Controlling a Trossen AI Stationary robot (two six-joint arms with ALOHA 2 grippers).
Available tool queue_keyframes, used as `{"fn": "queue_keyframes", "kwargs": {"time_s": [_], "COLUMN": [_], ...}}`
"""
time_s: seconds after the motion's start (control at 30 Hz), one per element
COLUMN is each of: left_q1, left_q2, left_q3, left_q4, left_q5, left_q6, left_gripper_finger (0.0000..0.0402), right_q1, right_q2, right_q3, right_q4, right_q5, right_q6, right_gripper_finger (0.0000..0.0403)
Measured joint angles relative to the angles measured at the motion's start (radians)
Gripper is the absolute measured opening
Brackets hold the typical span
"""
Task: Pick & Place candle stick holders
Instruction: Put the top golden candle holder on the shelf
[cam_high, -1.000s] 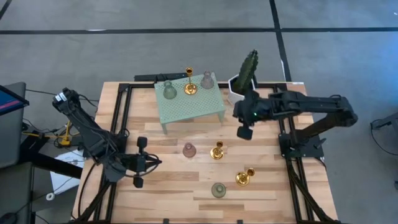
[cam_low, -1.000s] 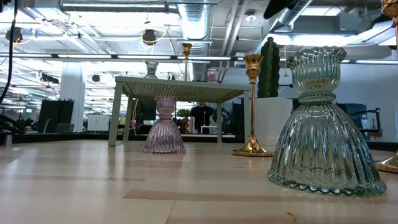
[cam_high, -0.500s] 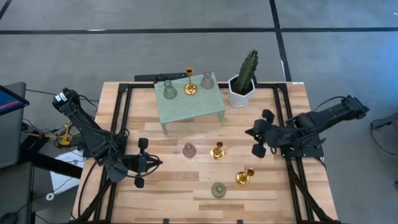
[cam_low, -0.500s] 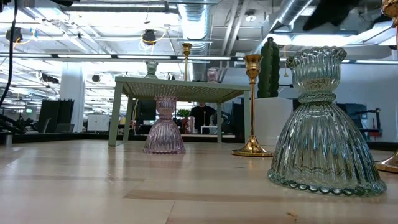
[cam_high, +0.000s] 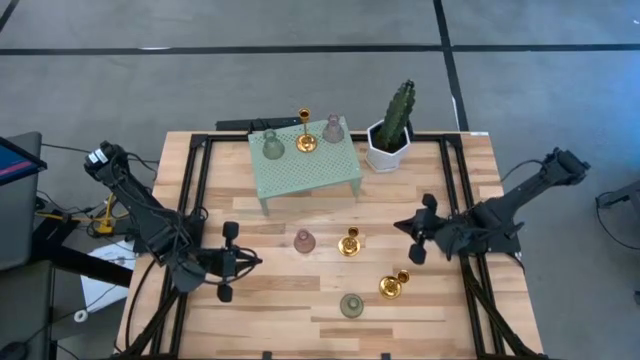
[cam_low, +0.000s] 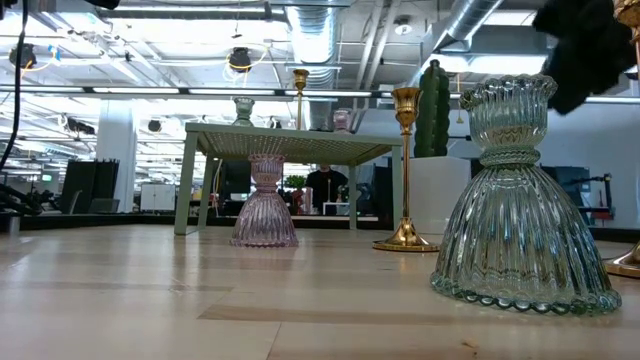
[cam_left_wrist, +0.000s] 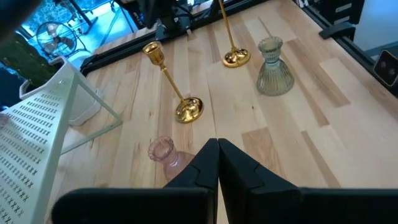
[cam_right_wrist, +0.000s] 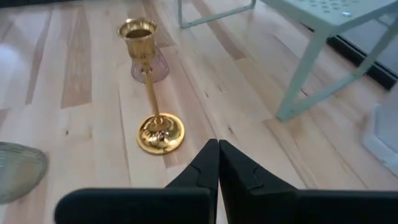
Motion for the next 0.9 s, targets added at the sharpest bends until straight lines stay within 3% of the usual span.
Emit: {"fn": "queue_keyframes", "kwargs": {"time_s": [0.3,0.5,0.67,0.9], "left_q1": [0.04,0.046,0.046,0.046], "left_q2": [0.0,0.0,0.0,0.0], "left_q3": [0.0,0.0,0.0,0.0], "left_q4": [0.007,0.008,0.014,0.022], "left_q5": [0.0,0.0,0.0,0.0], "left_q6": [0.0,0.0,0.0,0.0], "left_gripper_finger": [0.0008,0.0008,0.0008,0.0008], "right_q1": [-0.066,-0.138,-0.206,-0.325], "right_q2": [0.008,0.009,0.035,0.172], "right_q3": [-0.208,-0.278,-0.28,-0.28], "right_q4": [0.437,0.594,0.604,0.806], "right_q5": [-0.037,-0.208,-0.378,-0.529], "right_q6": [-0.158,-0.176,-0.246,-0.374], "right_gripper_finger": [0.0,0.0,0.0,0.0]}}
